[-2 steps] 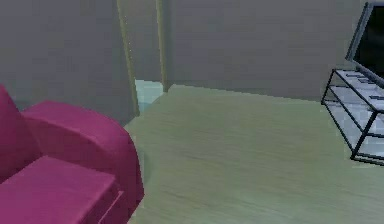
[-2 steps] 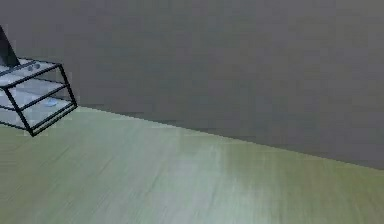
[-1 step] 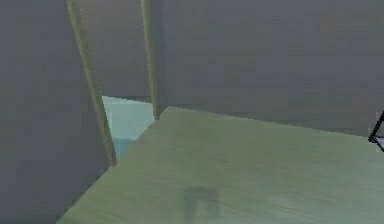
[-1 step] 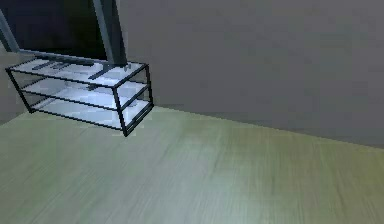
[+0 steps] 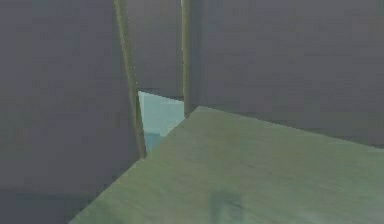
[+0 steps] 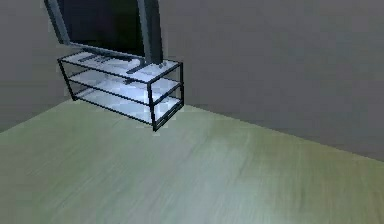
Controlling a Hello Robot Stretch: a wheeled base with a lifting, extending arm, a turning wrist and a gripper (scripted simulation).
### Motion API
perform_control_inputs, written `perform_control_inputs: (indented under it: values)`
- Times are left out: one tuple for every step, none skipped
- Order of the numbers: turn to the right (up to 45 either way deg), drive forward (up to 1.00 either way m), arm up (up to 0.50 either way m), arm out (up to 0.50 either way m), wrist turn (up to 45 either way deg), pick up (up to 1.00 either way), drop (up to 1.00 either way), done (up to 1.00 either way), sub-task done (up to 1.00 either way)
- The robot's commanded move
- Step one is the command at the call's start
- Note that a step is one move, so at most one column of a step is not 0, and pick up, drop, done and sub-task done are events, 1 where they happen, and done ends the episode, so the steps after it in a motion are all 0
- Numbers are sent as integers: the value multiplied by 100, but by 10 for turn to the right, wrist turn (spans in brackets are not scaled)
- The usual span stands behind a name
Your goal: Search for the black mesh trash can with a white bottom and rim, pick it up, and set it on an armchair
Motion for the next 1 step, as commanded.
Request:
perform_control_inputs:
  values:
    - [0, 10, 0, 0, 0, 0, 0, 0, 0]
